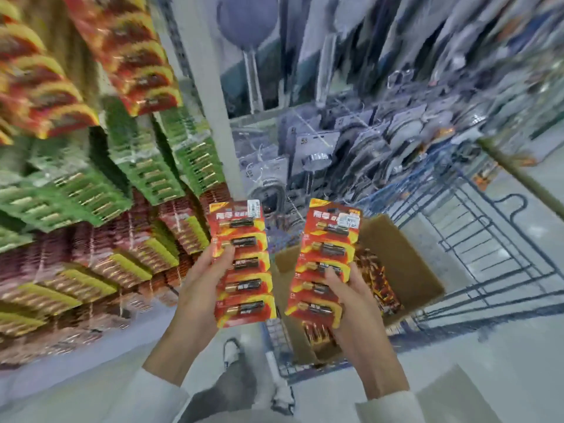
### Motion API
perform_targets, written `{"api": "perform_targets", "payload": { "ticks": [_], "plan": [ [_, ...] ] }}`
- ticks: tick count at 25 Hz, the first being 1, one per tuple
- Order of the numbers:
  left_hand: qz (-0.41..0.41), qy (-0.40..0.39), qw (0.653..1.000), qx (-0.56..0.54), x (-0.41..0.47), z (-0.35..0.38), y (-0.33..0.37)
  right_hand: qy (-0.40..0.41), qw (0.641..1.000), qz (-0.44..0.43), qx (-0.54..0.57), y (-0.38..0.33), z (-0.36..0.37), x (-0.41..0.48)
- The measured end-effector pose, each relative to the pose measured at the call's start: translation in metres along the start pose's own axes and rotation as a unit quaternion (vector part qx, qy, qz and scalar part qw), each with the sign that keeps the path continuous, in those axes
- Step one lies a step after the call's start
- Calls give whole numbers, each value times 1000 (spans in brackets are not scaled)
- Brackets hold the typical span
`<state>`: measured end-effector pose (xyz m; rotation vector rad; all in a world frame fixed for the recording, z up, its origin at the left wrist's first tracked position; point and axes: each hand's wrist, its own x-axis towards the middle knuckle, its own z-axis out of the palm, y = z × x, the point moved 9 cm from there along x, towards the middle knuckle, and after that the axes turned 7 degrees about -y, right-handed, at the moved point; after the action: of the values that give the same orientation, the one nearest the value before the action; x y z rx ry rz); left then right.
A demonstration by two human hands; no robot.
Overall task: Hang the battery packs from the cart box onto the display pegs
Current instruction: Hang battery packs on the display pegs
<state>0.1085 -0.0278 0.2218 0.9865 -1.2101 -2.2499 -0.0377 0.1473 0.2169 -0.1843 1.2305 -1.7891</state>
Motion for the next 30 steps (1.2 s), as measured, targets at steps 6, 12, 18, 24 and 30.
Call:
{"api": "perform_targets", "payload": {
  "ticks": [6,12,18,24,30],
  "plan": [
    [116,109,985,-65,-90,-105,64,-131,989,29,-55,15,131,4],
    [212,206,951,-92,-201,-239,120,-214,967,96,-102,91,304,-10],
    [264,276,918,-112,-320,-393,161,-284,940,155,-106,191,464,-67],
    [271,333,891,-145,-401,-504,176,-322,928,112,-151,253,581,-110],
    [248,366,876,-194,-413,-596,179,-305,917,177,-185,299,662,-126]
  ]
}}
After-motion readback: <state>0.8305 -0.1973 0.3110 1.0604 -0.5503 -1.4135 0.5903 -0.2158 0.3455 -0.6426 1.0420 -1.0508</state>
